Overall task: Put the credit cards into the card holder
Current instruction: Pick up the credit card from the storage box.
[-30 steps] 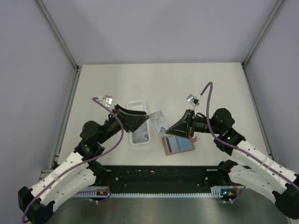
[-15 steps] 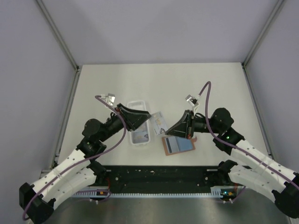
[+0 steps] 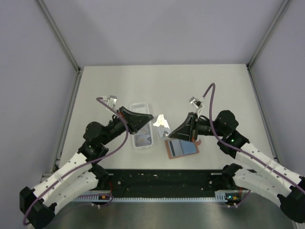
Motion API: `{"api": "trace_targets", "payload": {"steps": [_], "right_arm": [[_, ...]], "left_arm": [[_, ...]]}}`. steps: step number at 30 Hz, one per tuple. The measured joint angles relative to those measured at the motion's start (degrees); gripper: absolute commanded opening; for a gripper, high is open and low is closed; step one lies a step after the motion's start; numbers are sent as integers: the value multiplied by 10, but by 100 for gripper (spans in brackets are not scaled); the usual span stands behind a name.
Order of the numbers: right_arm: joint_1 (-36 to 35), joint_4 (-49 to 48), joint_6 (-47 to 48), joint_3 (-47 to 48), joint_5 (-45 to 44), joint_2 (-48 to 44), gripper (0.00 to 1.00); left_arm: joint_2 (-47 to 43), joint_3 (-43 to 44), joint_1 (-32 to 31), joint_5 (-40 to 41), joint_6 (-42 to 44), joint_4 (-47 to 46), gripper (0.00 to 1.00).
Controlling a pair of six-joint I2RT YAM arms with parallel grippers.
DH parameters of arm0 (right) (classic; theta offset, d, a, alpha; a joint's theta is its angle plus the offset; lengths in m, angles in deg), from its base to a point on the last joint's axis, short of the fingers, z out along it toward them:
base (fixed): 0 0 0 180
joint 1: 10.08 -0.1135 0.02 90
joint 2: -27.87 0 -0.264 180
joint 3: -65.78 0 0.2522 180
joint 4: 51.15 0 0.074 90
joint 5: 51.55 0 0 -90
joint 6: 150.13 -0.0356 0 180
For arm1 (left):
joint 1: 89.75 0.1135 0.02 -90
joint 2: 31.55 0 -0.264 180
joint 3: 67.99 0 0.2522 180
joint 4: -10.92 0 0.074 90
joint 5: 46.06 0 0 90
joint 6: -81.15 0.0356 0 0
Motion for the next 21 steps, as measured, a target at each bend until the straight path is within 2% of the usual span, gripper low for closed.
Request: {"api": "trace_targets", "payload": {"steps": [21], "right_arm": [[0,39,28,0,-54,-23,0]], "left_arm": [[-35,-1,-7,27,16,42,0]]}}
